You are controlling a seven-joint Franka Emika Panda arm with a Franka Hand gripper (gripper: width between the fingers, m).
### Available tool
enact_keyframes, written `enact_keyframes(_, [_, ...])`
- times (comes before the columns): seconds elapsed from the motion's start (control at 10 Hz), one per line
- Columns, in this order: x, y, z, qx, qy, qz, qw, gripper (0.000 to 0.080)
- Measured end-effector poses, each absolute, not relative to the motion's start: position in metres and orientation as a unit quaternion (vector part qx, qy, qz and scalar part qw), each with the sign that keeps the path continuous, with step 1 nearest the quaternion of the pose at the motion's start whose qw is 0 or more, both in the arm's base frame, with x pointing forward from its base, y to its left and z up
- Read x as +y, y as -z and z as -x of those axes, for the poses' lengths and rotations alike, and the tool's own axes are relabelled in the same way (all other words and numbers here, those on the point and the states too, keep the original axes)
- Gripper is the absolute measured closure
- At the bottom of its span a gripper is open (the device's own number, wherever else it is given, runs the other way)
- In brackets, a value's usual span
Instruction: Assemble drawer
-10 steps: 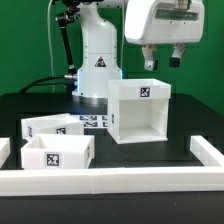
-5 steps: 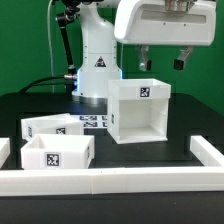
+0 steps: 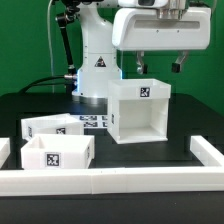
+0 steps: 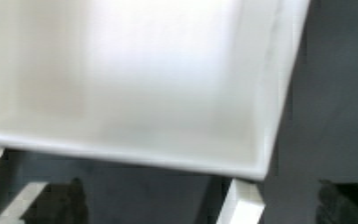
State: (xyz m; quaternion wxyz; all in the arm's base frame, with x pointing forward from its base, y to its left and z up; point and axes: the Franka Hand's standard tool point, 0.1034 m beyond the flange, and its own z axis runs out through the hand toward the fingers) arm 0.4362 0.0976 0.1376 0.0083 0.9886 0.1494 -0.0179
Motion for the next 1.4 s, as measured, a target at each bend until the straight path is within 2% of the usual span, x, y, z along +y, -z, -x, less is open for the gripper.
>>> enact_keyframes(0.3, [0.107, -0.111, -0.404, 0.140, 0.017, -0.990, 0.005, 0.0150])
enact_keyframes(0.6, [0.107, -0.097, -0.398, 0.133, 0.029, -0.991, 0.003, 0.0150])
enact_keyframes(0.7, [0.107, -0.098, -0.399, 0.131, 0.032, -0.991, 0.003, 0.0150])
enact_keyframes(1.0, [0.107, -0.098, -0.399, 0.131, 0.032, -0.991, 0.003, 0.0551])
enact_keyframes(1.1, [0.107, -0.098, -0.399, 0.131, 0.032, -0.991, 0.003, 0.0551])
enact_keyframes(1.2, [0.107, -0.098, -0.399, 0.131, 0.033, -0.991, 0.003, 0.0724])
enact_keyframes(1.3, [0.107, -0.098, -0.399, 0.132, 0.032, -0.991, 0.003, 0.0762])
enact_keyframes(1.4, [0.107, -0.098, -0.399, 0.132, 0.032, -0.991, 0.003, 0.0762])
